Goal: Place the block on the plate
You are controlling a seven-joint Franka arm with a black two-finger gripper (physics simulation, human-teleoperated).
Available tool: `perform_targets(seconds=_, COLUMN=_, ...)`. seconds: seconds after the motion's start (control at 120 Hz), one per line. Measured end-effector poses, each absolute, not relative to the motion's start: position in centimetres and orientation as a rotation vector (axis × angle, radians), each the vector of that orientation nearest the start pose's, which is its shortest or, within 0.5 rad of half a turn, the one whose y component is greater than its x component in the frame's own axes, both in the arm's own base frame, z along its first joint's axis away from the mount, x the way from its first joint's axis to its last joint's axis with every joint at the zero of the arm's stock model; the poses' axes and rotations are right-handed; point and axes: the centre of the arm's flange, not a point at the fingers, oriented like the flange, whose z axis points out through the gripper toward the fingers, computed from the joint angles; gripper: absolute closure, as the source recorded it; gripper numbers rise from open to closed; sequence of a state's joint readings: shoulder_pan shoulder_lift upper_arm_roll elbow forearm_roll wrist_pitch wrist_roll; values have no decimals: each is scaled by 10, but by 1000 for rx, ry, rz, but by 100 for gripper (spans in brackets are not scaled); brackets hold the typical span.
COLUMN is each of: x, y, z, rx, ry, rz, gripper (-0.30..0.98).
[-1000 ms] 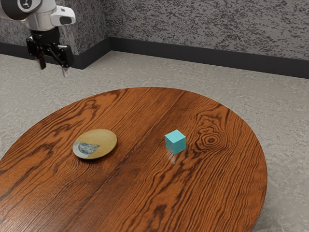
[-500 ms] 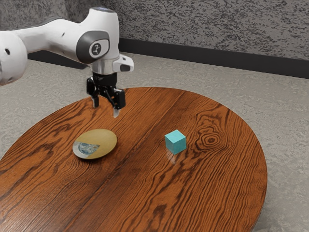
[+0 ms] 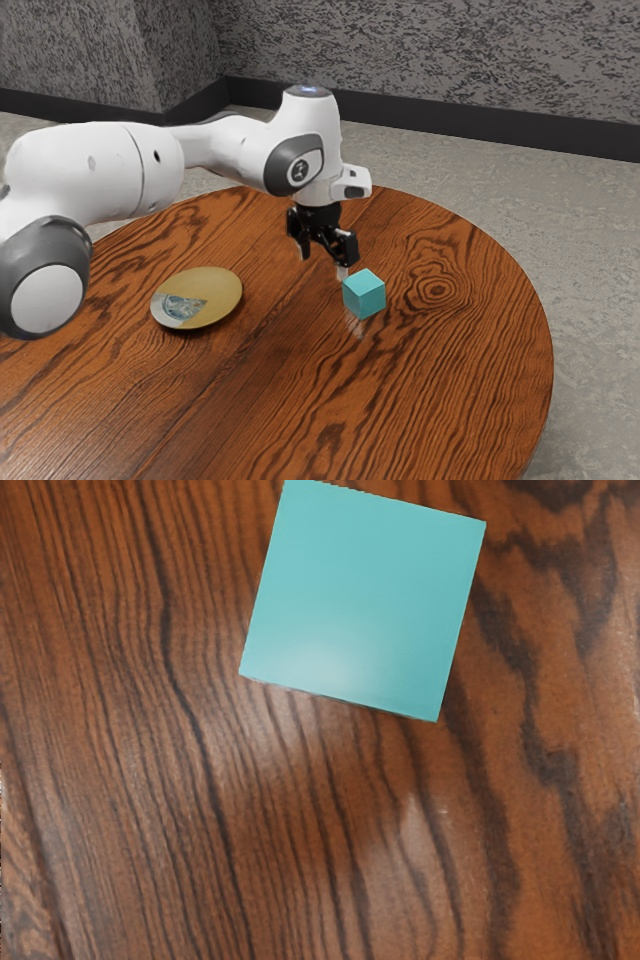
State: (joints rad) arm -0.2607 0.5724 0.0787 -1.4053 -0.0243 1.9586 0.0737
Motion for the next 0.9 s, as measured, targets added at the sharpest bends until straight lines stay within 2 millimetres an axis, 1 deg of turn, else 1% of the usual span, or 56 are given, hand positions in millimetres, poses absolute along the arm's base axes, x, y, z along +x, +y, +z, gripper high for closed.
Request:
perform_targets(seconds=0.125, x=717, y=-139, z=357, rx=-3093, ry=413, rz=-26, gripper=0)
perform_targets(seconds=0.183, x=721, y=-142, z=352, rx=-3094, ry=425, rz=-41, gripper=0)
perform_targets(seconds=0.242, x=723, y=-146, z=346, rx=-3095, ry=442, rz=-46, gripper=0)
perform_targets(seconds=0.358, x=722, y=-163, z=329, rx=-3107, ry=490, rz=-35, gripper=0)
perform_targets(seconds=0.533, x=723, y=-167, z=311, rx=-3106, ry=514, rz=-26, gripper=0)
perform_targets(seconds=0.608, x=728, y=-166, z=312, rx=-3101, ry=522, rz=-54, gripper=0)
perform_targets(seconds=0.767, x=746, y=-154, z=309, rx=-3097, ry=515, rz=-107, gripper=0)
perform_targets(seconds=0.9, x=750, y=-156, z=304, rx=-3097, ry=534, rz=-119, gripper=0)
